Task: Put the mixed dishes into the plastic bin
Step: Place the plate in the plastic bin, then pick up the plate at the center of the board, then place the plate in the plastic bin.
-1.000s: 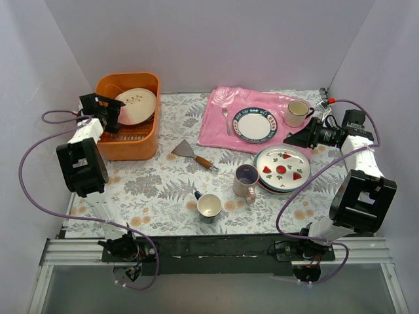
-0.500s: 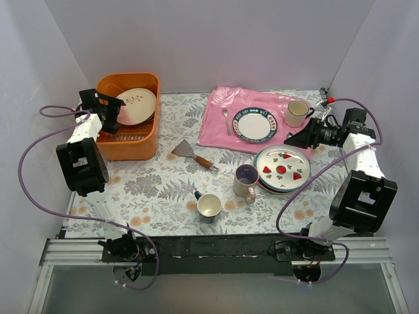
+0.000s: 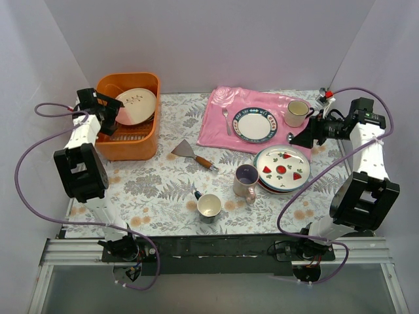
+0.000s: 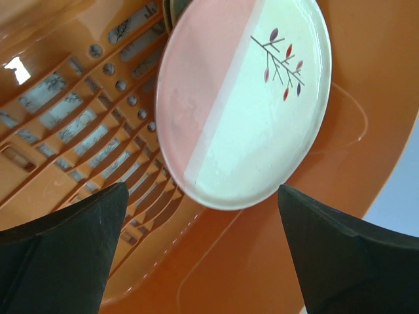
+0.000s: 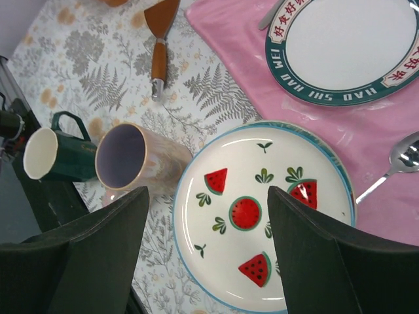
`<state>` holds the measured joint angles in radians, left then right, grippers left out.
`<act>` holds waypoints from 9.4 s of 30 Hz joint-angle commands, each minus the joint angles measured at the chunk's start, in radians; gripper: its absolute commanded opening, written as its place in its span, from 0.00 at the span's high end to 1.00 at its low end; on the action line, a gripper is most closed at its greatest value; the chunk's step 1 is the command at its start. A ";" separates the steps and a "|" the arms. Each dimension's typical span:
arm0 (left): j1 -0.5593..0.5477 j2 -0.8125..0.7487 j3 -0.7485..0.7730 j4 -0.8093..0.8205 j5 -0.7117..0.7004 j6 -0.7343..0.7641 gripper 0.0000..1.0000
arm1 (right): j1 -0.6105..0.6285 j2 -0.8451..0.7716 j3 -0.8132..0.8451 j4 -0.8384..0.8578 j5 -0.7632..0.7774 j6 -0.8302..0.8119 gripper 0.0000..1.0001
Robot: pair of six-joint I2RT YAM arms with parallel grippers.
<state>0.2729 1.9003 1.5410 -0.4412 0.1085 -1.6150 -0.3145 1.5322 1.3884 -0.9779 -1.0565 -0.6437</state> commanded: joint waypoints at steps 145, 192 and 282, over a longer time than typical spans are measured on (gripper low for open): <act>-0.899 0.381 0.284 0.203 0.772 -0.244 0.28 | 0.453 -0.195 -0.270 0.245 0.329 -0.154 0.99; -0.897 0.339 0.315 0.521 0.954 -0.326 1.00 | 0.408 -0.175 -0.052 0.119 0.167 -0.123 0.31; 0.149 -0.320 -0.309 0.774 0.585 -0.402 1.00 | 0.012 -0.221 -0.224 0.568 -0.033 0.360 0.26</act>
<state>0.4007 1.6718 1.2167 0.2321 0.6861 -1.9865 -0.2955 1.3445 1.1728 -0.4164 -1.0779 -0.2665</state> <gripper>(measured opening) 0.156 0.742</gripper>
